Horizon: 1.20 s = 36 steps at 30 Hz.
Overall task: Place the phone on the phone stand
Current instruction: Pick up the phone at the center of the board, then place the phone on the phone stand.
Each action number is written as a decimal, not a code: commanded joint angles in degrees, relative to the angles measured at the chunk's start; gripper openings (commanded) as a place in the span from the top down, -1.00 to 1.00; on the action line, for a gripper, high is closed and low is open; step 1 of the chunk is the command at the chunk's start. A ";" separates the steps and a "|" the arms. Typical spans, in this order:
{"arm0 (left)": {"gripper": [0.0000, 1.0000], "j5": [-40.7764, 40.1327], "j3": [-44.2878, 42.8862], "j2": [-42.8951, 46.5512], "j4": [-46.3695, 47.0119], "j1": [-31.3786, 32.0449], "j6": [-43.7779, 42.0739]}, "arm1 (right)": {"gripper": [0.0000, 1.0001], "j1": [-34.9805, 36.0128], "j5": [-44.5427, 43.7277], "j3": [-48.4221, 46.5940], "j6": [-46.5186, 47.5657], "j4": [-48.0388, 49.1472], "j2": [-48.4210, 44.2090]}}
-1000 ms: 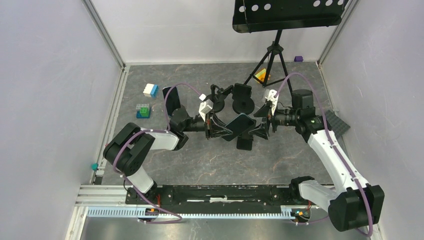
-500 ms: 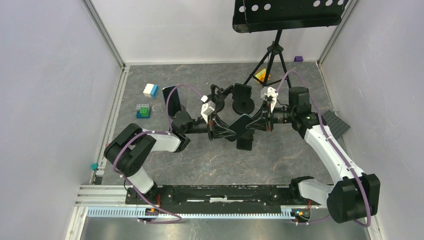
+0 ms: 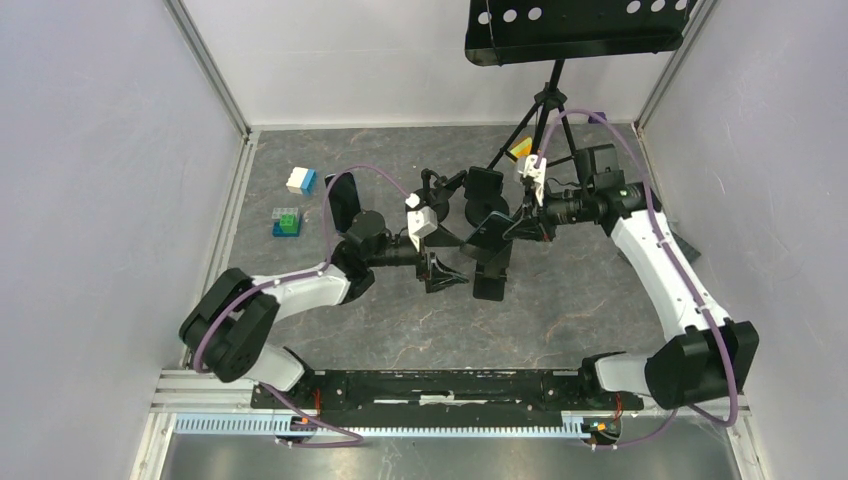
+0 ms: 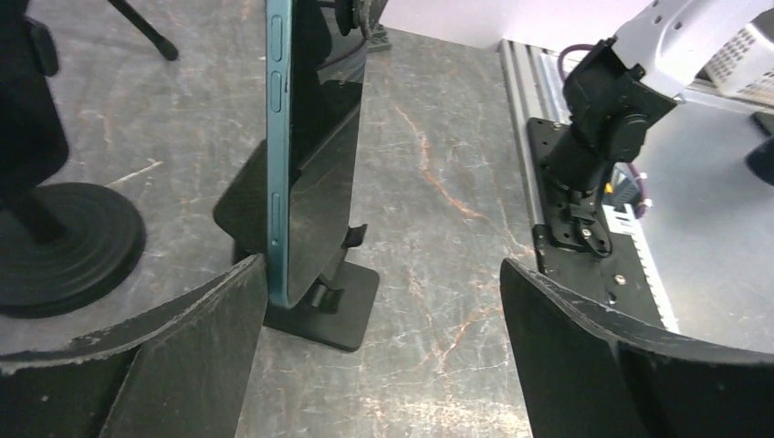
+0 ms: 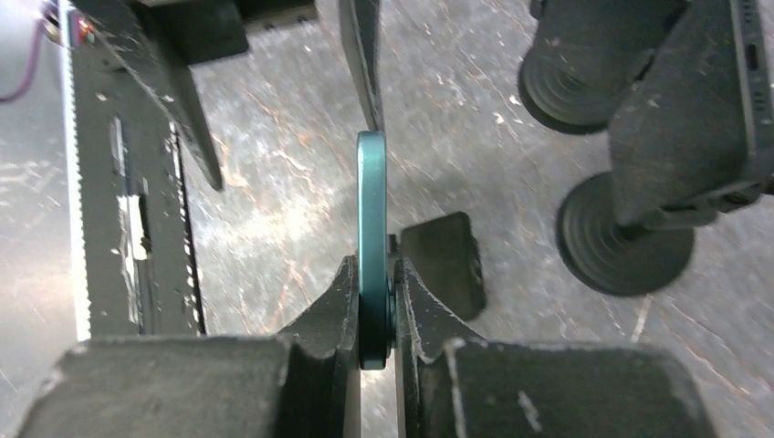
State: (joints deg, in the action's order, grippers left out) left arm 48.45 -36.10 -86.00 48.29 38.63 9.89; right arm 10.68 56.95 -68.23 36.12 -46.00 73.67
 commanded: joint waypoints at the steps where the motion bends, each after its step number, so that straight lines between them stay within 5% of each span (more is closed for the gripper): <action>1: -0.99 -3.98 -3.51 6.59 -17.09 0.22 -16.76 | 1.00 -0.68 -7.81 -9.43 12.43 -13.02 4.46; 11: -0.99 -8.73 -6.96 13.18 -36.21 0.22 -28.31 | 1.00 -0.62 -11.70 -17.97 19.73 -25.08 14.90; 36: -0.99 -9.61 -7.14 14.01 -38.81 0.22 -29.84 | 0.92 2.84 -12.83 -22.84 21.56 -25.93 25.39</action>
State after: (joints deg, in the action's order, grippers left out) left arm 39.05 -41.30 -73.47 9.02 38.65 -17.72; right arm 13.10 44.53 -88.33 55.61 -73.58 97.82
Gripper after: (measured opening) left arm 0.993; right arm 0.147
